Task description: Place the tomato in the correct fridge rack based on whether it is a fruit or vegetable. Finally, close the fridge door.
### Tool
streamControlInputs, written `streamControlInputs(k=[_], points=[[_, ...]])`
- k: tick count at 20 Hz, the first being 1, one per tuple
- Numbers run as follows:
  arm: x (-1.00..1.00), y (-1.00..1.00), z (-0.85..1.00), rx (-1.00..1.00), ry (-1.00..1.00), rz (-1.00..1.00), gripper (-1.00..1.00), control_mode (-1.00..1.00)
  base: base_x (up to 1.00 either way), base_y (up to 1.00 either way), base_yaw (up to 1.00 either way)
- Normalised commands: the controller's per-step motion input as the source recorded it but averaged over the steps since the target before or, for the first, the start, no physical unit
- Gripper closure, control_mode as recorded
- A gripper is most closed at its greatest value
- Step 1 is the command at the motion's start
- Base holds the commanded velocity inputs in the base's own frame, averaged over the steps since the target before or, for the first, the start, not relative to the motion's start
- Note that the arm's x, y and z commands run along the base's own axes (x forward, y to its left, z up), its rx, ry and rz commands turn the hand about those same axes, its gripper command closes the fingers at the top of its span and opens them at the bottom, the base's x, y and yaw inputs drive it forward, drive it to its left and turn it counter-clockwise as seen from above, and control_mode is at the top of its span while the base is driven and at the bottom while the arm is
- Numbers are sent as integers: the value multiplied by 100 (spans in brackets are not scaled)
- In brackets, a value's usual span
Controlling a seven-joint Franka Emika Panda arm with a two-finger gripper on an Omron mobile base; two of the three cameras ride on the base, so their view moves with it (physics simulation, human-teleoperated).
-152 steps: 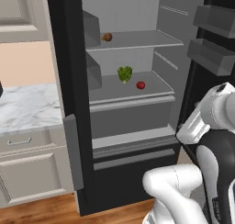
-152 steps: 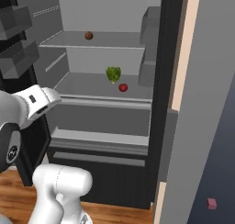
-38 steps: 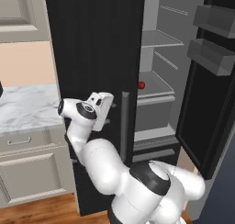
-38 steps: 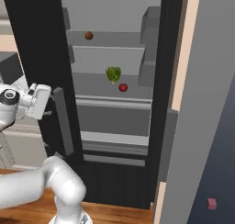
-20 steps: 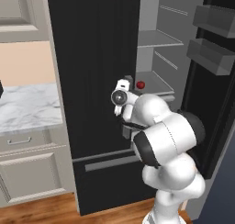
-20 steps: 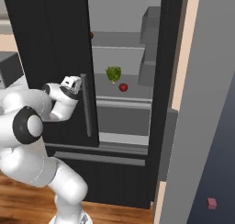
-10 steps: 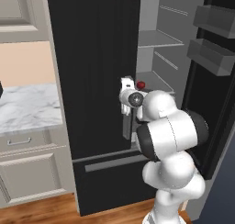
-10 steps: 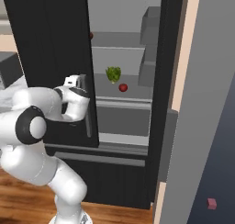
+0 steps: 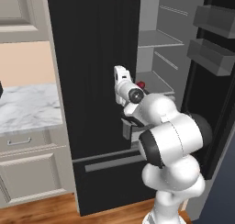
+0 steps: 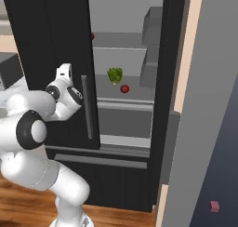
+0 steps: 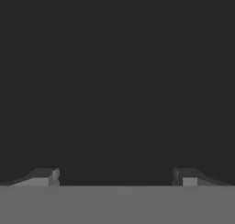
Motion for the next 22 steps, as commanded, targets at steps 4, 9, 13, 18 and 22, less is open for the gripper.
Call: streamControlInputs(k=[4, 9, 13, 18, 22], points=[[-1, 6, 100, 8, 24, 0, -100, -100, 0, 0, 0], [-25, -1, 100, 26, 42, -5, -100, -100, 0, 0, 0], [-50, -14, 100, 34, 47, -13, -100, -100, 0, 0, 0], [-51, -32, 100, 38, 33, -28, -100, -100, 0, 0, 0], [-75, -71, 39, 34, 11, -42, -100, -100, 0, 0, 0]])
